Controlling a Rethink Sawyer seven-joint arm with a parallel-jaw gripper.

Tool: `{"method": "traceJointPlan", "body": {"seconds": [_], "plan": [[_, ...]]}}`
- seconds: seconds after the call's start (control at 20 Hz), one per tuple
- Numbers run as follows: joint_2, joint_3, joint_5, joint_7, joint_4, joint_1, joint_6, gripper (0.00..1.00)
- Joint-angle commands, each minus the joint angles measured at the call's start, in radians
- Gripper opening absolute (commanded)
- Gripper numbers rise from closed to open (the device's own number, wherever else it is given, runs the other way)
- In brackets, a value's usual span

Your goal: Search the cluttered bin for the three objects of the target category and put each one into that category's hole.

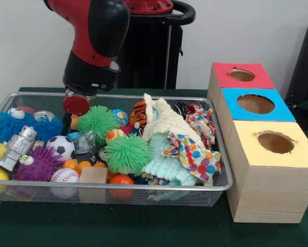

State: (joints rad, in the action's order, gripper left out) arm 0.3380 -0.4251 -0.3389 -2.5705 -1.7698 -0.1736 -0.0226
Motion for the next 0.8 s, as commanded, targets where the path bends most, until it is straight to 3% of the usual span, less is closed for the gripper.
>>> {"method": "traceJointPlan", "body": {"seconds": [0.05,0.4,0.8], "plan": [[-0.005,0.099,0.032,-0.082,0.011,-0.044,0.037,1.0],[0.056,0.283,0.153,-0.06,-0.036,-0.177,0.099,1.0],[0.06,0.312,0.157,-0.116,-0.037,-0.165,0.113,1.0]]}}
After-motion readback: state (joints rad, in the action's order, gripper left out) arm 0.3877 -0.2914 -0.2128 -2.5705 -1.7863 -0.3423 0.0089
